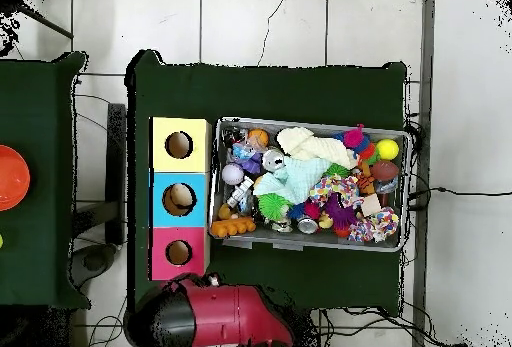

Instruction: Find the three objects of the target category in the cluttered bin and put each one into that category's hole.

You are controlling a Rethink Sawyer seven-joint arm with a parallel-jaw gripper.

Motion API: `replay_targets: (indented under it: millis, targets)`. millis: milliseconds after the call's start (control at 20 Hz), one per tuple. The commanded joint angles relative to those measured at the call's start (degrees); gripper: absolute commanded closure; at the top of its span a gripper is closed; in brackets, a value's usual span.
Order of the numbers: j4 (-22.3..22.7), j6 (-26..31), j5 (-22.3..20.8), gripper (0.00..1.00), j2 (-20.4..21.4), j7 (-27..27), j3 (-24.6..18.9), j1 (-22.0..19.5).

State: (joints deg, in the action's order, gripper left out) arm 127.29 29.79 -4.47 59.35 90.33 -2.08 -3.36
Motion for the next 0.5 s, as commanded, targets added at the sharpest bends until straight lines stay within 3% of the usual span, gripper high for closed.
replay_targets:
  millis: [50, 500]
  targets:
    - [-9.91, 8.61, 1.41, 0.0, -3.91, 5.37, -3.77, -1.49]
    - [-16.88, 12.27, 0.76, 0.0, -8.01, 4.48, -4.33, -1.87]
